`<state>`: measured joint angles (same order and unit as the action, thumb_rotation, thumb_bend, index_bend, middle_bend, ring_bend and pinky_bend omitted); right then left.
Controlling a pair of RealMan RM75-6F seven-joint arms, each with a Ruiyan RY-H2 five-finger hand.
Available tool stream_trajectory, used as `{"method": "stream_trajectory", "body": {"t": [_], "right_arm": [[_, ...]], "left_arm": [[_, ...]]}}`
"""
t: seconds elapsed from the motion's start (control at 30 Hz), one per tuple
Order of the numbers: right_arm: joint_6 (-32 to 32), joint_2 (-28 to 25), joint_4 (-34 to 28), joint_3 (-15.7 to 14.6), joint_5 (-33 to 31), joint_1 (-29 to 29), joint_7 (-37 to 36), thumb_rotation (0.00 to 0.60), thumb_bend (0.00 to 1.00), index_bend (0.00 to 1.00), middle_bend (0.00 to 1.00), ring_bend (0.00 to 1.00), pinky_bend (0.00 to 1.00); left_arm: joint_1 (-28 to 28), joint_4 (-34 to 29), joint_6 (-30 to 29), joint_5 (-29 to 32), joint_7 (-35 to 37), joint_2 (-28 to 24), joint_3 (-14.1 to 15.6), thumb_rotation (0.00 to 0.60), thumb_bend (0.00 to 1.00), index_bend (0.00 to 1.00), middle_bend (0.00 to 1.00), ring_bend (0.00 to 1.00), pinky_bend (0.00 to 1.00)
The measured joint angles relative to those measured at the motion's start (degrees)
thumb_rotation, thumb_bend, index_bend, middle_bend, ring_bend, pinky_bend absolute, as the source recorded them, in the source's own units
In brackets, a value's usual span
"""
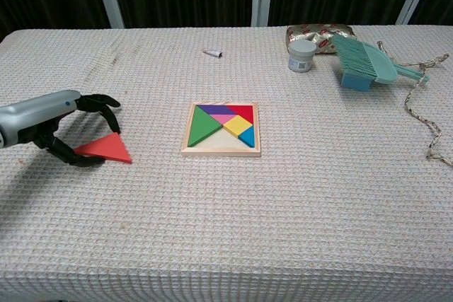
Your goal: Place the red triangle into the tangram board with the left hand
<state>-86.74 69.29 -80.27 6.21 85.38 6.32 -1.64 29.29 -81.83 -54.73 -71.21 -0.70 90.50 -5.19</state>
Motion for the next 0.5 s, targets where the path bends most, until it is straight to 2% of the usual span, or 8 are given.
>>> {"method": "stream_trajectory", "body": {"t": [0.5], "right_arm": [[-0.04,0.05,-0.18,0.07,0.08,0.08,0.10,0.600,0.28,0.00,0.00,0.00,0.00]], "left_arm": [[0.34,-1.33,-1.40,0.15,-0.94,-0.16,-1.00,0.600,0.26,0.41,0.09,0.00,0.00]]}}
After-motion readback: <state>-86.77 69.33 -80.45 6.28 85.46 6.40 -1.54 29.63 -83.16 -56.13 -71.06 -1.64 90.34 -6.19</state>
